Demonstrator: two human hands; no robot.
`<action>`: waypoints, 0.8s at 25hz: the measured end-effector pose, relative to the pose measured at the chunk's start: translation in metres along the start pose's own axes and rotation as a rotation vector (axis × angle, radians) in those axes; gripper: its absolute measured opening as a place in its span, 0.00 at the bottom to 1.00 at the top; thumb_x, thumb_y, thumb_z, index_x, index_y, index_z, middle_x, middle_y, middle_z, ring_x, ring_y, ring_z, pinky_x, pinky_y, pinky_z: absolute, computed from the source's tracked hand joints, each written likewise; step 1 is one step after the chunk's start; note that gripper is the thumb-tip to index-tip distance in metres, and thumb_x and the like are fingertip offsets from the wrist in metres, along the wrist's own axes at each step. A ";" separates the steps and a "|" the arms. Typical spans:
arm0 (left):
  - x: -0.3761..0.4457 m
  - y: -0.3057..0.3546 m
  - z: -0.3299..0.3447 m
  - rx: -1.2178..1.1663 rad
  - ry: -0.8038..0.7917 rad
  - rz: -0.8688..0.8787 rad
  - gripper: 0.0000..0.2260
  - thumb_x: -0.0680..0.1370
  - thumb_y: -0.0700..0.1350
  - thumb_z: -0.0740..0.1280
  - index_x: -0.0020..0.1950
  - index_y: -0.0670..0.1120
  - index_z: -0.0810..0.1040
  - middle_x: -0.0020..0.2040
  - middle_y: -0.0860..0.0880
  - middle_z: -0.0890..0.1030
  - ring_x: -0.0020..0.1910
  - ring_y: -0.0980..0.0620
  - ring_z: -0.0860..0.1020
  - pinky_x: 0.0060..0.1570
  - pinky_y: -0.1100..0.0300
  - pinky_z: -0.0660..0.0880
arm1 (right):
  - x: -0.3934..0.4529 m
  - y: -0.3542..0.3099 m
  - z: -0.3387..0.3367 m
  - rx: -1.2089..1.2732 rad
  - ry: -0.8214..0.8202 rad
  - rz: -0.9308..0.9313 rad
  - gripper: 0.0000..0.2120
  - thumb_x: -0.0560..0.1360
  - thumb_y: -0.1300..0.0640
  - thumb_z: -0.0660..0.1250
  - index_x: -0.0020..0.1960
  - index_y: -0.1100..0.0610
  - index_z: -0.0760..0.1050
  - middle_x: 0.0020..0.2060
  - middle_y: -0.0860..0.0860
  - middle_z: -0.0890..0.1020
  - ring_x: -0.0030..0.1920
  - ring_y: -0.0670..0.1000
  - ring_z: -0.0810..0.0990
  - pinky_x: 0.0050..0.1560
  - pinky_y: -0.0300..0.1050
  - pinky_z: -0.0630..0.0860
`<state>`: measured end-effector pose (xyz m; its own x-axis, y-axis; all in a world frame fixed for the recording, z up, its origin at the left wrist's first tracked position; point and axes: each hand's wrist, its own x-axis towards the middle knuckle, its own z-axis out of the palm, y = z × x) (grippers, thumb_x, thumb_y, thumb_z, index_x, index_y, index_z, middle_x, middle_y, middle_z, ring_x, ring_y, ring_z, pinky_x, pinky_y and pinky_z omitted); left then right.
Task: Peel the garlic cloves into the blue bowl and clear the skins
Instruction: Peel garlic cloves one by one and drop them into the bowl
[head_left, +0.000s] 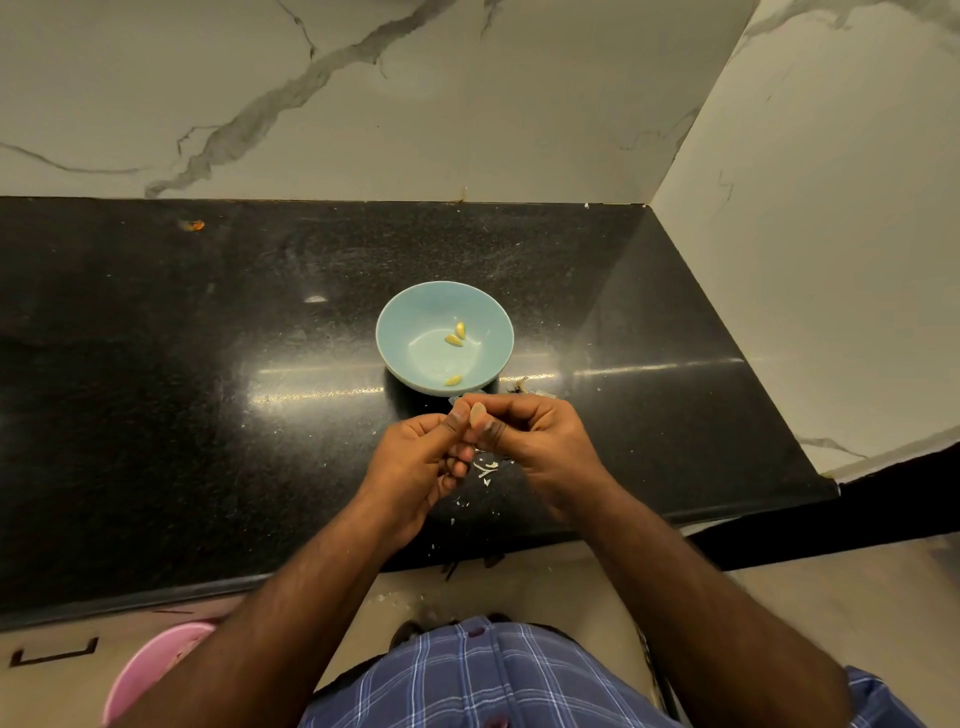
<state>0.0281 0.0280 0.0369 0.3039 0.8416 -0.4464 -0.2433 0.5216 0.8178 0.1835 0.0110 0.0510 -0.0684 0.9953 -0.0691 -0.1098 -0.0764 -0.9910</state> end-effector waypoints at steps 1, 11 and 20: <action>0.000 -0.001 0.000 0.014 0.018 0.003 0.14 0.79 0.53 0.69 0.40 0.44 0.82 0.32 0.49 0.77 0.29 0.57 0.72 0.30 0.65 0.69 | 0.000 -0.001 0.001 0.019 0.013 -0.010 0.09 0.76 0.64 0.71 0.56 0.62 0.83 0.49 0.57 0.87 0.52 0.54 0.86 0.56 0.47 0.82; -0.004 0.006 0.000 -0.055 0.097 0.134 0.12 0.71 0.45 0.74 0.50 0.40 0.81 0.40 0.45 0.84 0.35 0.55 0.81 0.34 0.65 0.78 | -0.005 -0.008 0.006 -0.152 0.012 -0.082 0.11 0.73 0.67 0.75 0.50 0.53 0.84 0.43 0.48 0.88 0.48 0.49 0.87 0.51 0.42 0.82; -0.007 0.011 0.004 -0.059 0.140 0.154 0.13 0.69 0.47 0.75 0.48 0.41 0.81 0.36 0.47 0.83 0.31 0.55 0.78 0.32 0.64 0.76 | -0.003 -0.002 0.011 -0.173 0.093 -0.138 0.10 0.73 0.65 0.76 0.52 0.55 0.85 0.47 0.51 0.88 0.52 0.52 0.86 0.58 0.55 0.82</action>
<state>0.0270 0.0273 0.0501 0.1292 0.9212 -0.3671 -0.3317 0.3890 0.8594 0.1729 0.0070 0.0541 0.0276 0.9974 0.0660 0.0602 0.0643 -0.9961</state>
